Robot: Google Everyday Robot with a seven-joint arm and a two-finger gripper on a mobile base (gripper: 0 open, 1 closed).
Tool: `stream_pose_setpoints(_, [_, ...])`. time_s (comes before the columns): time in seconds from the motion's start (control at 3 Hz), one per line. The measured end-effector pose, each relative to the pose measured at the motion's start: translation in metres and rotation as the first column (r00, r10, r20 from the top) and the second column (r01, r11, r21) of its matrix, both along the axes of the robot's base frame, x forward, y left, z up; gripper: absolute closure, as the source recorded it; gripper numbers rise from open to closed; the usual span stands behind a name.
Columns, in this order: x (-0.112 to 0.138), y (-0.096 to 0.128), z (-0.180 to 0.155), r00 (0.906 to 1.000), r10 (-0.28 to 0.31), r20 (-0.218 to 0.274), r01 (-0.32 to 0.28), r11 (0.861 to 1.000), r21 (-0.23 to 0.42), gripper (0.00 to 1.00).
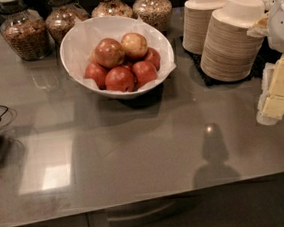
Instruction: Pick apple from white bowl
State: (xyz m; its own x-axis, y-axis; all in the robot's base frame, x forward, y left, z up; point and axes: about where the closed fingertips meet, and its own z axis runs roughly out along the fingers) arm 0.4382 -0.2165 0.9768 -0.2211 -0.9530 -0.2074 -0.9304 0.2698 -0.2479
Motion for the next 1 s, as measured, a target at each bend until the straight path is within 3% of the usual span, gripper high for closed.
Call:
stream_pose_setpoints(0.33, [0.0, 0.0, 0.0, 1.0, 0.0, 0.0, 0.0, 1.0, 0.0, 0.0])
stream_pose_setpoints(0.67, [0.012, 0.015, 0.0, 0.9997, 0.017, 0.018, -0.018, 1.0, 0.012, 0.0])
stream_pose_setpoints(1.0, [0.038, 0.055, 0.008, 0.9944, 0.085, 0.062, -0.089, 0.995, 0.052, 0.0])
